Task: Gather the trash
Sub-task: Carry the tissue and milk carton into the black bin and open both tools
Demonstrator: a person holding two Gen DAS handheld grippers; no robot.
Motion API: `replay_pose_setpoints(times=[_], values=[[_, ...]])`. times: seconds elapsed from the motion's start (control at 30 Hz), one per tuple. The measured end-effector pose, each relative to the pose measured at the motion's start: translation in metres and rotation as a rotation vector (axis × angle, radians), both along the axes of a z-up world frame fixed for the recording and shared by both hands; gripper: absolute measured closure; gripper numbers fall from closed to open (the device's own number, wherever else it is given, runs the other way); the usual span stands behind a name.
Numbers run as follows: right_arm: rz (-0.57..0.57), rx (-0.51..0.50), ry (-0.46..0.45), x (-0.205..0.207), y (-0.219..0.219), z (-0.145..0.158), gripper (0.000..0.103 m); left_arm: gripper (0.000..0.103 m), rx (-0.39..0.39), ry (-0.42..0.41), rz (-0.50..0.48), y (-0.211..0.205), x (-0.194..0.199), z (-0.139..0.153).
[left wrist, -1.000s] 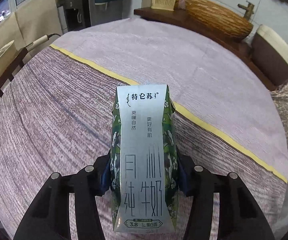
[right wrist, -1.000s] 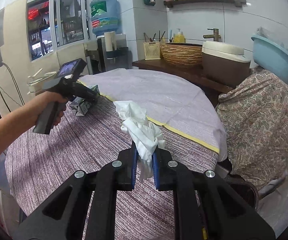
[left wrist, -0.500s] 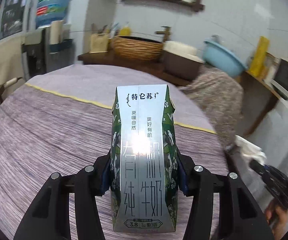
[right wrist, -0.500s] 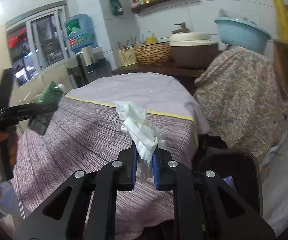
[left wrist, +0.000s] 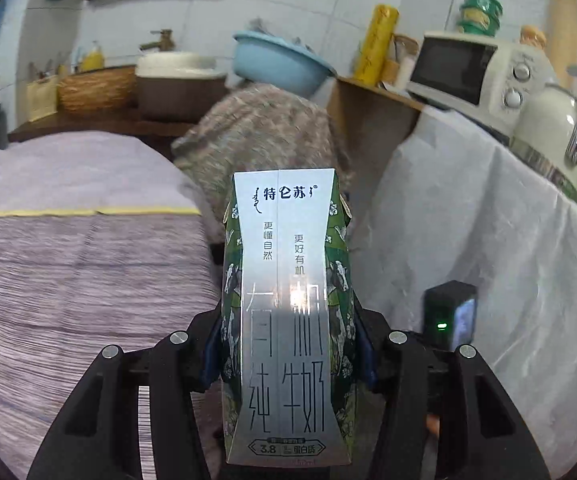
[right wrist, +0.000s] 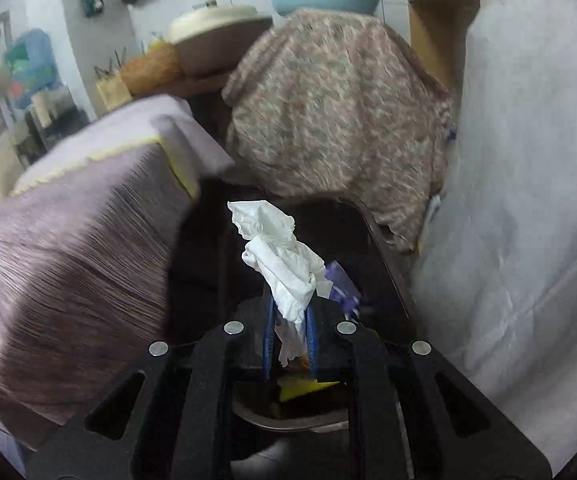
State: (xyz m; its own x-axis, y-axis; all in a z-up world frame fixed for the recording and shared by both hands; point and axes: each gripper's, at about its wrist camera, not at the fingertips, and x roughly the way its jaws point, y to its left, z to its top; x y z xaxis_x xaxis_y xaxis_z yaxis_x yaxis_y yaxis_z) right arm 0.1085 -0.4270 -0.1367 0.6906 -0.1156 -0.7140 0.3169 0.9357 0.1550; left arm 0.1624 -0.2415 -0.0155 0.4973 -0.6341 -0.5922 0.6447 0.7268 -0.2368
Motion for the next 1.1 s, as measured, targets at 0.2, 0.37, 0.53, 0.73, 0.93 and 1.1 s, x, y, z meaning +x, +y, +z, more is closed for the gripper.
replay_pose_setpoints(times=[0.2,0.37,0.53,0.73,0.93,1.1], values=[[-0.027,0.015,0.066,0.017,-0.016,-0.049,0.07,0.052,0.076,0.055,-0.049,-0.035,0.003,-0.036],[-0.055,-0.024,0.064,0.013,-0.021,-0.054,0.053,0.052,0.119,0.088,-0.07,-0.051,0.014,-0.055],[-0.1,-0.046,0.061,-0.005,-0.029,-0.042,0.053,0.052,0.163,0.128,-0.102,-0.075,0.03,-0.075],[-0.121,-0.052,0.059,-0.031,-0.027,-0.034,0.052,0.052,0.246,0.184,-0.131,-0.104,0.057,-0.109],[-0.142,-0.052,0.068,-0.055,-0.028,-0.031,0.045,0.05,0.342,0.212,-0.145,-0.125,0.081,-0.143],[-0.146,-0.063,0.062,-0.066,-0.026,-0.026,0.044,0.022,0.352,0.186,-0.148,-0.133,0.087,-0.149]])
